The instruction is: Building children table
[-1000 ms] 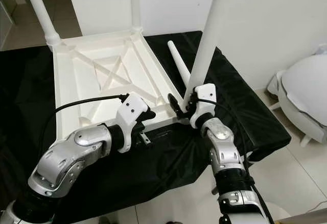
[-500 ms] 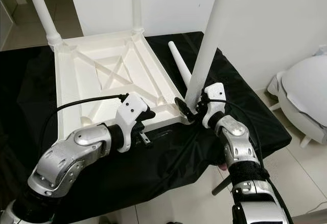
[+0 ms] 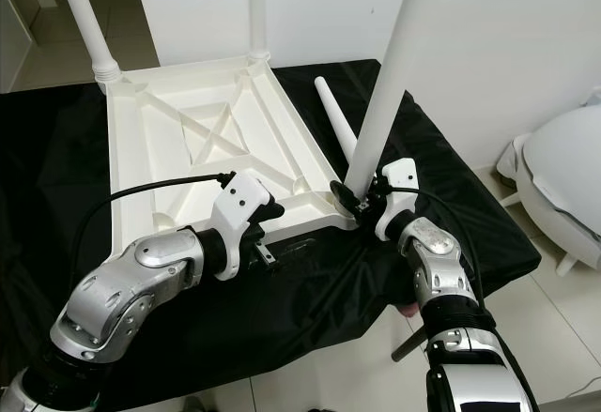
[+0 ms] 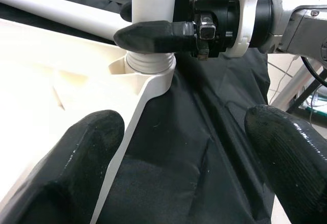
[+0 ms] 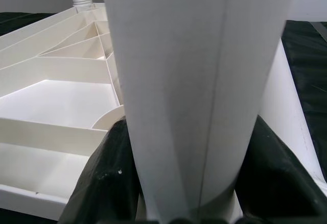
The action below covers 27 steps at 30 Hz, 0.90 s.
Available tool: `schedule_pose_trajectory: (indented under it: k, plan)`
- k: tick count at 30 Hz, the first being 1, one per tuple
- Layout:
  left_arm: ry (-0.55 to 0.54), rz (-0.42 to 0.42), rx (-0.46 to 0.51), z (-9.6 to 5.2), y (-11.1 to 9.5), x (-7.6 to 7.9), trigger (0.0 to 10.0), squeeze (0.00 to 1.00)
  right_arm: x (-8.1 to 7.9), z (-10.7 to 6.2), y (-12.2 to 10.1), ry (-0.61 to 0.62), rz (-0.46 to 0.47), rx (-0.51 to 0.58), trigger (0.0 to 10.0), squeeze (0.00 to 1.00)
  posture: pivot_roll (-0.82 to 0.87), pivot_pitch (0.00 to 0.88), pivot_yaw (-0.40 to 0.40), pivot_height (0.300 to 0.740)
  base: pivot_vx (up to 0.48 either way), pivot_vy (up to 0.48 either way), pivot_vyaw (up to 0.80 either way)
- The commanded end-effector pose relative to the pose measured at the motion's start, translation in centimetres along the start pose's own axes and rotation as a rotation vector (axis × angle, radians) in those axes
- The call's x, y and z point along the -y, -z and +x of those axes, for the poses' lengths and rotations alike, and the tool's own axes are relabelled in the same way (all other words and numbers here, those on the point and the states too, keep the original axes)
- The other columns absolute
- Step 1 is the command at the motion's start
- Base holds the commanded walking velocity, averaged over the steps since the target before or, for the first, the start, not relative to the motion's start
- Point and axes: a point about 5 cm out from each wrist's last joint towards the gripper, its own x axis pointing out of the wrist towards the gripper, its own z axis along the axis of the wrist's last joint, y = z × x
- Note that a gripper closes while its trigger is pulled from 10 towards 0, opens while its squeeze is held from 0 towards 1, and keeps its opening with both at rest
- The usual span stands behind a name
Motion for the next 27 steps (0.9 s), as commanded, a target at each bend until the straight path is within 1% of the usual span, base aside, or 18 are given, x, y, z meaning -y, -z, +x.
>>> schedule_pose_trajectory:
  k: [1,2,3,7,11,12,14,17,19,22,23,25,26,27]
  plan:
    - [-0.009,0.007,0.003,-0.1,-0.2,0.1,10.0,0.0,0.0,-0.2,0.9,0.025,0.014,-0.037,10.0,0.0,-0.01,0.08,0.0,0.74,0.0,0.0,0.0]
    - [-0.009,0.007,0.003,-0.1,-0.2,0.1,10.0,0.0,0.0,-0.2,0.9,0.025,0.014,-0.037,10.0,0.0,-0.01,0.08,0.0,0.74,0.0,0.0,0.0]
    - [-0.007,0.005,0.003,0.0,-0.2,0.1,10.0,0.0,-0.3,-0.1,0.9,0.061,0.02,-0.034,10.0,0.0,-0.01,0.081,-0.001,0.74,0.0,0.0,0.0]
    - [-0.006,0.004,0.003,0.0,-0.2,0.1,10.0,0.0,-0.6,0.1,0.9,0.102,0.028,-0.018,10.0,0.0,-0.01,0.082,-0.003,0.74,0.0,0.0,0.0]
    - [-0.008,0.004,0.003,0.1,-0.2,0.1,10.0,0.0,-1.2,0.6,0.9,0.189,0.048,-0.013,10.0,0.0,-0.01,0.081,-0.002,0.74,0.0,0.0,0.0]
    - [-0.008,0.004,0.003,0.1,-0.2,0.1,10.0,0.0,-1.2,0.6,0.9,0.189,0.048,-0.013,10.0,0.0,-0.01,0.081,-0.002,0.74,0.0,0.0,0.0]
    - [-0.009,0.004,0.001,0.1,-0.1,0.0,10.0,0.0,-1.4,1.0,0.8,0.238,0.059,-0.013,10.0,0.0,-0.02,0.079,0.0,0.74,0.0,0.0,0.0]
    - [-0.009,0.004,0.001,0.1,-0.1,0.0,10.0,0.0,-1.4,1.1,0.8,0.26,0.067,-0.013,10.0,0.0,-0.02,0.079,0.0,0.74,0.0,0.0,0.0]
    - [-0.006,0.005,-0.001,0.2,-0.1,0.0,10.0,0.0,-1.6,1.6,0.5,0.345,0.095,-0.011,10.0,0.0,-0.02,0.079,0.001,0.74,0.0,0.0,0.0]
    - [-0.005,0.005,-0.001,0.2,-0.1,0.0,10.0,0.0,-1.7,1.8,0.3,0.373,0.095,-0.005,10.0,0.0,-0.02,0.081,0.001,0.74,0.0,0.0,0.0]
    - [-0.004,0.004,-0.001,0.2,-0.1,0.0,10.0,0.0,-2.0,2.0,0.2,0.41,0.105,0.0,10.0,0.0,-0.02,0.082,0.001,0.74,0.0,0.0,0.0]
    - [-0.004,0.004,-0.001,0.2,-0.1,0.0,10.0,0.0,-2.0,2.0,0.2,0.41,0.105,0.0,10.0,0.0,-0.02,0.082,0.001,0.74,0.0,0.0,0.0]
    - [-0.004,0.004,-0.001,0.2,-0.1,0.1,10.0,0.0,-2.2,2.2,0.1,0.434,0.113,0.003,10.0,0.0,-0.02,0.083,-0.001,0.74,0.0,0.0,0.0]
    - [-0.004,0.003,-0.001,0.2,-0.1,0.1,10.0,0.0,-2.8,2.6,-0.1,0.483,0.129,0.01,10.0,0.0,-0.02,0.085,0.0,0.74,0.0,0.0,0.0]
